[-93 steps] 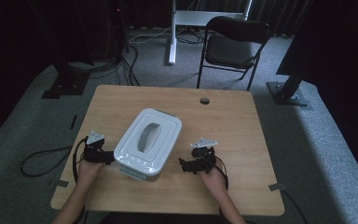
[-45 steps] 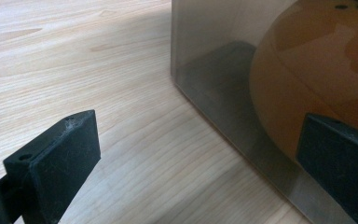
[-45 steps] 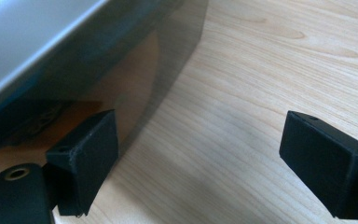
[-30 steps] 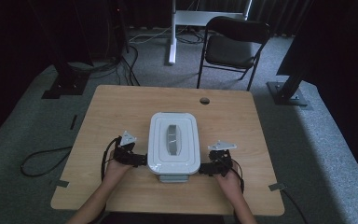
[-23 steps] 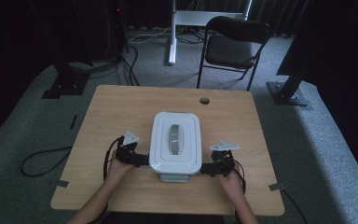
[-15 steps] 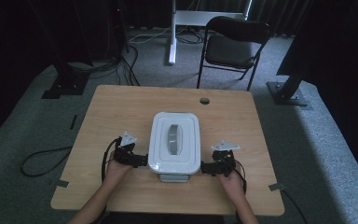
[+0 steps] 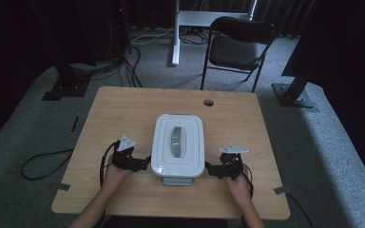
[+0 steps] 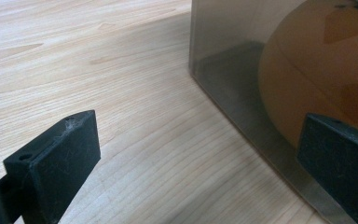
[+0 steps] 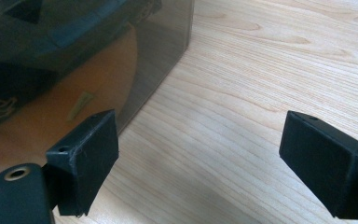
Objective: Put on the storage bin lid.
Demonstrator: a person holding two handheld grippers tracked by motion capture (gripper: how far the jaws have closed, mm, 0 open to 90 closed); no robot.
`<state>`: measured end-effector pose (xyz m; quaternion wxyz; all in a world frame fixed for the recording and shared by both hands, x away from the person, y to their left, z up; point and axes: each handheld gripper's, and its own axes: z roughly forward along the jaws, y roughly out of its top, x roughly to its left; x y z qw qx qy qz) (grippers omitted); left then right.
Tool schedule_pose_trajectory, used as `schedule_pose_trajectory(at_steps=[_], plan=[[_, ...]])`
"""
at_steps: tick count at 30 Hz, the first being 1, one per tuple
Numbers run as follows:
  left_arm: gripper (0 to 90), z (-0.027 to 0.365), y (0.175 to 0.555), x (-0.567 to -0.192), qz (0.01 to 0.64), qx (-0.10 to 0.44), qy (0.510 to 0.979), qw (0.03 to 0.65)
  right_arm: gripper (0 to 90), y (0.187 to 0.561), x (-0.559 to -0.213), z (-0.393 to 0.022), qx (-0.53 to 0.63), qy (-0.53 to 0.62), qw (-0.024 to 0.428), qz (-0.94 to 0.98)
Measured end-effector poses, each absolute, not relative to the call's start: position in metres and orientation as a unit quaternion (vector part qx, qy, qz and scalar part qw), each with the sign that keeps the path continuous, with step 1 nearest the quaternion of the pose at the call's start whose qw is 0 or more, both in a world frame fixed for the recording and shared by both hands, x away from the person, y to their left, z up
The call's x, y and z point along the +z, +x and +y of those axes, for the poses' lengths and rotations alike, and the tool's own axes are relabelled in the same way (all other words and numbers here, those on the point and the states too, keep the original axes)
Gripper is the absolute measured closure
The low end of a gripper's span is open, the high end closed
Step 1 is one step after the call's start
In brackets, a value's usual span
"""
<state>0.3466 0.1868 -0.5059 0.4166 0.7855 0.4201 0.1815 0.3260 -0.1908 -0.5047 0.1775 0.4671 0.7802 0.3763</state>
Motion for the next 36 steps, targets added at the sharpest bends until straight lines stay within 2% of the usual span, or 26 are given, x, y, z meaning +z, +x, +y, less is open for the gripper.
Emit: schedule_pose_trajectory(at_steps=[19, 36], plan=[[0.2, 0.197, 0.337, -0.509, 0.419, 0.191, 0.782, 0.421, 11.2, 0.326, -0.510, -0.195, 0.378, 0.474, 0.183, 0.774], [0.2, 0.219, 0.324, -0.522, 0.439, 0.204, 0.773, 0.410, 11.2, 0.316, -0.517, -0.217, 0.380, 0.491, 0.211, 0.755]])
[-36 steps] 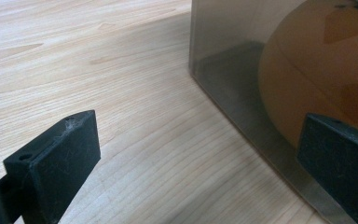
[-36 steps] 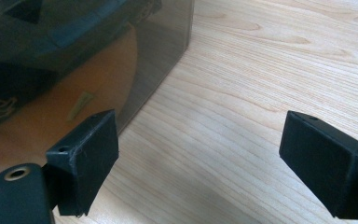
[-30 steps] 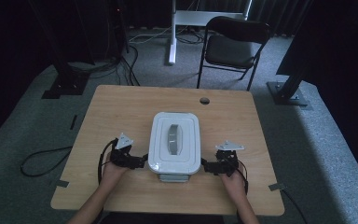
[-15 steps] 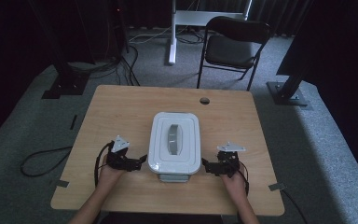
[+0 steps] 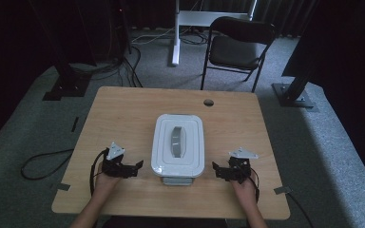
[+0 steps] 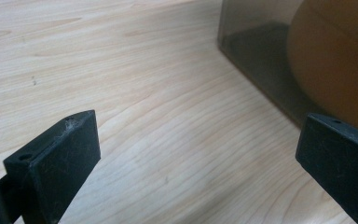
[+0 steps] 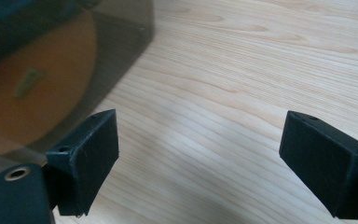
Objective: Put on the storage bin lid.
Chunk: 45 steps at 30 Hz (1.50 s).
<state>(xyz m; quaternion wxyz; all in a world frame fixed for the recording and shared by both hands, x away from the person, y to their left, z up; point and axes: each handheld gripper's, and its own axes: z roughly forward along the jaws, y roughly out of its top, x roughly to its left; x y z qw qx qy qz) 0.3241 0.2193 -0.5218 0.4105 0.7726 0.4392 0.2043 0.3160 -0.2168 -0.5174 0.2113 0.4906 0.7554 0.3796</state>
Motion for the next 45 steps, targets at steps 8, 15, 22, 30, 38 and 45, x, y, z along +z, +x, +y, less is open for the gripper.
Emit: schedule_pose_trajectory(at_steps=[8, 15, 22, 30, 38, 45], plan=[[0.3, 0.232, 0.320, -0.527, 0.453, 0.207, 0.767, 0.405, 11.2, 0.310, -0.521, -0.235, 0.375, 0.511, 0.223, 0.741], [0.3, 0.244, 0.316, -0.529, 0.466, 0.215, 0.760, 0.398, 11.2, 0.306, -0.522, -0.248, 0.374, 0.523, 0.233, 0.729], [0.3, 0.255, 0.312, -0.532, 0.483, 0.216, 0.753, 0.390, 11.2, 0.303, -0.526, -0.260, 0.364, 0.538, 0.238, 0.722], [0.3, 0.268, 0.307, -0.532, 0.495, 0.223, 0.747, 0.384, 11.2, 0.297, -0.533, -0.270, 0.350, 0.549, 0.245, 0.718], [0.3, 0.280, 0.301, -0.535, 0.510, 0.223, 0.741, 0.376, 11.1, 0.292, -0.537, -0.280, 0.341, 0.564, 0.257, 0.707], [0.3, 0.290, 0.294, -0.539, 0.524, 0.223, 0.735, 0.368, 11.2, 0.287, -0.541, -0.289, 0.335, 0.576, 0.261, 0.699]])
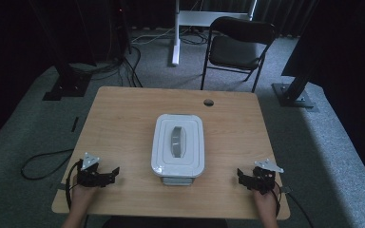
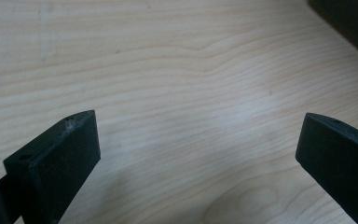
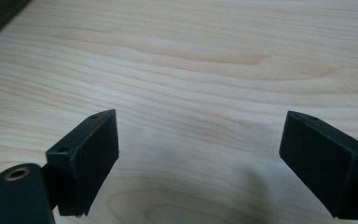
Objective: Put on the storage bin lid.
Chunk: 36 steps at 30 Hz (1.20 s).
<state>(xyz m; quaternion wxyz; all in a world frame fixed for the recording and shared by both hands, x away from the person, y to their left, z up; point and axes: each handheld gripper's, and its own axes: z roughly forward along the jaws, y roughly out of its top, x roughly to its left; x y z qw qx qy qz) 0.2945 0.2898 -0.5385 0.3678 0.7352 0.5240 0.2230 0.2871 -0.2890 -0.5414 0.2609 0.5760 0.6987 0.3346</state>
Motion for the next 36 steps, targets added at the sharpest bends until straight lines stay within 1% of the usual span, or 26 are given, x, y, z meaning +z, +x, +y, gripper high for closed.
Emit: schedule_pose_trajectory(at_steps=[5, 8, 14, 19, 20, 21, 23, 25, 27, 36], plan=[[0.3, 0.297, 0.290, -0.539, 0.532, 0.224, 0.732, 0.361, 11.1, 0.283, -0.545, -0.295, 0.319, 0.582, 0.277, 0.694], [0.3, 0.301, 0.288, -0.540, 0.543, 0.224, 0.730, 0.349, 11.2, 0.280, -0.546, -0.299, 0.319, 0.590, 0.275, 0.689], [0.3, 0.309, 0.280, -0.541, 0.561, 0.219, 0.720, 0.345, 11.2, 0.276, -0.549, -0.297, 0.307, 0.594, 0.278, 0.690], [0.3, 0.314, 0.277, -0.544, 0.582, 0.215, 0.715, 0.322, 11.2, 0.271, -0.552, -0.294, 0.291, 0.591, 0.288, 0.695], [0.3, 0.315, 0.277, -0.544, 0.586, 0.213, 0.716, 0.314, 10.8, 0.271, -0.553, -0.295, 0.290, 0.592, 0.287, 0.695], [0.3, 0.316, 0.277, -0.544, 0.586, 0.213, 0.717, 0.311, 10.8, 0.270, -0.553, -0.297, 0.292, 0.598, 0.277, 0.693], [0.3, 0.316, 0.277, -0.546, 0.595, 0.217, 0.713, 0.299, 10.8, 0.269, -0.553, -0.299, 0.289, 0.607, 0.280, 0.685], [0.3, 0.315, 0.278, -0.546, 0.596, 0.222, 0.713, 0.296, 10.8, 0.271, -0.553, -0.303, 0.292, 0.622, 0.269, 0.675], [0.3, 0.312, 0.279, -0.548, 0.595, 0.238, 0.715, 0.280, 10.7, 0.274, -0.554, -0.307, 0.292, 0.635, 0.266, 0.664], [0.2, 0.303, 0.281, -0.548, 0.625, 0.254, 0.688, 0.268, 10.7, 0.280, -0.554, -0.306, 0.291, 0.639, 0.266, 0.661]])
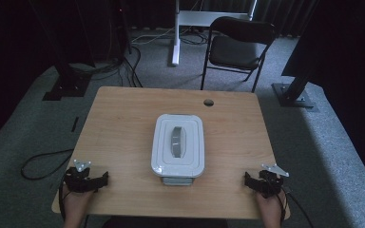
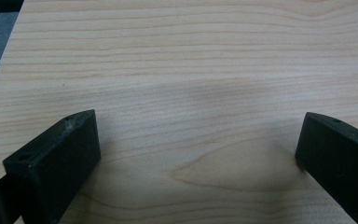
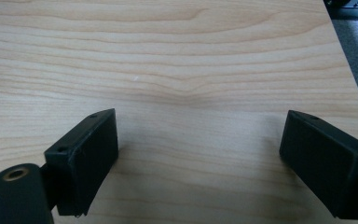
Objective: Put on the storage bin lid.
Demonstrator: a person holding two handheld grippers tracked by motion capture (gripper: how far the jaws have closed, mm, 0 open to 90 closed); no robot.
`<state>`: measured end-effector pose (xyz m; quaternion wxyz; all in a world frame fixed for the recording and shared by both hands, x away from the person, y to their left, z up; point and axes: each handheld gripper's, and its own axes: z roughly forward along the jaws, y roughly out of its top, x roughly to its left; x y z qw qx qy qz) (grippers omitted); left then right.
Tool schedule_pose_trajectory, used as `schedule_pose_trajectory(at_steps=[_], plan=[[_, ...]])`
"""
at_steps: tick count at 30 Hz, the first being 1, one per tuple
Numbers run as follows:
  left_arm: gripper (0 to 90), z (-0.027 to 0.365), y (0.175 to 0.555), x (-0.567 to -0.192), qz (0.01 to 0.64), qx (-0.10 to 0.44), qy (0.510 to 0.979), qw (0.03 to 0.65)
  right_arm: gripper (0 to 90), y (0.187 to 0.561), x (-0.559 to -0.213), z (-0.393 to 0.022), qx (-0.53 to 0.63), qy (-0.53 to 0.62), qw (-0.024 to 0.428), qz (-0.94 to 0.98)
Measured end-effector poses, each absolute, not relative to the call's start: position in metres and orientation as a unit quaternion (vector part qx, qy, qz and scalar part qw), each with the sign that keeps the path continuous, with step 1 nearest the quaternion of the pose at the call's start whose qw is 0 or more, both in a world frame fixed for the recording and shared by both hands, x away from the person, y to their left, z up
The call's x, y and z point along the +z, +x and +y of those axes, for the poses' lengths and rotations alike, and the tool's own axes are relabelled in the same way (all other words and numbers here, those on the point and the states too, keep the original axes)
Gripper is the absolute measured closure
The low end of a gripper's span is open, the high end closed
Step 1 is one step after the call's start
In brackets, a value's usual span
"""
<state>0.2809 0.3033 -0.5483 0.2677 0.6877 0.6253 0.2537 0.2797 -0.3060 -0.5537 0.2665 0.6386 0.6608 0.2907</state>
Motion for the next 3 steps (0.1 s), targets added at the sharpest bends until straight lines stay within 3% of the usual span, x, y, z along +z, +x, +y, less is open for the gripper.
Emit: schedule_pose_trajectory(at_steps=[3], plan=[[0.3, 0.3021, 0.2816, -0.5483, 0.626, 0.254, 0.687, 0.267, 10.7, 0.2801, -0.5537, -0.3057, 0.290, 0.639, 0.267, 0.660]])
